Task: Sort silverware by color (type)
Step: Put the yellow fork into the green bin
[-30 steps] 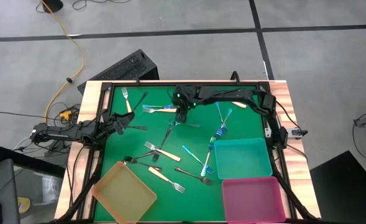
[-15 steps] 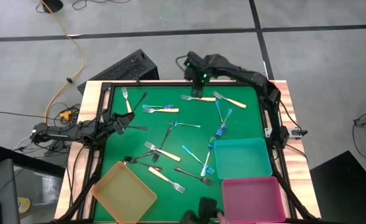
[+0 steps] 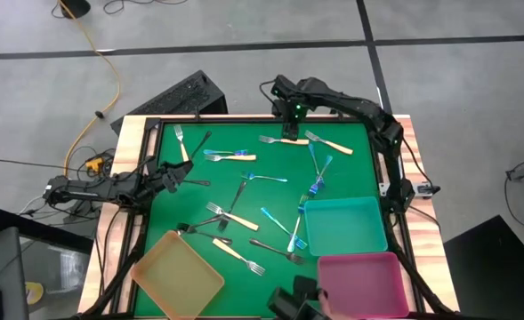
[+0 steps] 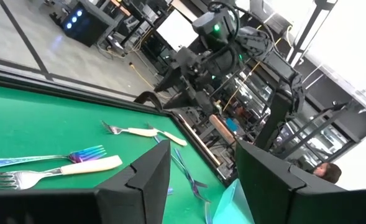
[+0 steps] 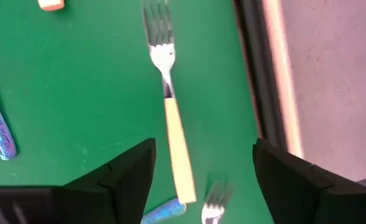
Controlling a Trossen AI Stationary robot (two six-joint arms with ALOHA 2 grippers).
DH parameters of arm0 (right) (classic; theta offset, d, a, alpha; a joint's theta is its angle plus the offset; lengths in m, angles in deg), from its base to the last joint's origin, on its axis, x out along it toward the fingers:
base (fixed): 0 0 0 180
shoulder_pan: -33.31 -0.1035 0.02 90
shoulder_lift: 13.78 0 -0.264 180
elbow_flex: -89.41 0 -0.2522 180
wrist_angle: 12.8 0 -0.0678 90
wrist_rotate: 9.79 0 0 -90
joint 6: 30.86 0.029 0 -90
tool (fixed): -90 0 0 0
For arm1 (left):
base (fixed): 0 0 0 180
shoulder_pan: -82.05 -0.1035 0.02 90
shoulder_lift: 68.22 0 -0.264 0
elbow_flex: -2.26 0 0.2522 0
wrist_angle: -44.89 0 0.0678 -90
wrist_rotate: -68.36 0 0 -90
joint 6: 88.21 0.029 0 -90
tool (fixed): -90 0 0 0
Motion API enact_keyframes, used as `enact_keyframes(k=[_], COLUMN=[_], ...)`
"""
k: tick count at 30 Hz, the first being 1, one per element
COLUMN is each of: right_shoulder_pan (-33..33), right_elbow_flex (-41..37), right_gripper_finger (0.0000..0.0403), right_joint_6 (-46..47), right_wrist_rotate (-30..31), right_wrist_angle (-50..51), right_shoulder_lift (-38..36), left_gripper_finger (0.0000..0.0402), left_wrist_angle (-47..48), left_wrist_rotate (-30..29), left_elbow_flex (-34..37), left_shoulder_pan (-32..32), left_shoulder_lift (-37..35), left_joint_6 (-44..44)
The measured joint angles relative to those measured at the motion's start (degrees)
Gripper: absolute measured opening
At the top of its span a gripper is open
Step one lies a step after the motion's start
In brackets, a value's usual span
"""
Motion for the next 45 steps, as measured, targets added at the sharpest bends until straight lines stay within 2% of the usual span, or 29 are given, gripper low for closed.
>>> enact_keyframes(k=[11, 20, 26, 30, 34, 39, 42, 45], right_shoulder_pan=[-1.64, -1.33, -2.12, -2.50, -2.69, -1.82, -1.45, -1.53], right_elbow_flex=[-7.56, -9.26, -0.55, 8.86, 18.88, 26.56, 25.00, 24.89], right_gripper_finger=[0.0291, 0.0291, 0.0291, 0.0291, 0.0291, 0.0291, 0.0291, 0.0291], right_joint_6=[1.30, 2.68, 2.50, 1.40, 1.51, 3.95, 6.14, 8.50], right_wrist_rotate=[0.33, 1.53, 0.07, 0.03, -0.34, -2.97, -2.93, -2.81], right_wrist_angle=[-9.75, -10.28, -0.24, 9.01, 14.58, 13.69, 12.90, 13.03], right_shoulder_lift=[0.07, 0.09, -0.47, -0.50, -0.55, -5.03, -10.42, -14.04], left_gripper_finger=[0.0165, 0.0165, 0.0165, 0.0163, 0.0158, 0.0145, 0.0141, 0.0140], left_wrist_angle=[0.00, -0.01, -5.25, -4.87, -3.85, 6.37, 16.53, 25.31], left_wrist_rotate=[-0.04, 0.62, 8.65, 10.07, 8.18, 3.19, 4.85, 9.81], left_elbow_flex=[0.00, 0.00, -0.04, -4.53, -12.10, -25.42, -35.03, -44.56], left_shoulder_pan=[-0.02, -0.02, 0.00, 0.00, 0.00, -0.88, -3.41, -7.29], left_shoulder_lift=[0.00, -0.02, 0.00, 2.08, 9.69, 25.28, 36.36, 47.82], left_joint_6=[0.26, -1.61, -3.80, -2.51, 1.94, 0.36, -0.87, 2.94])
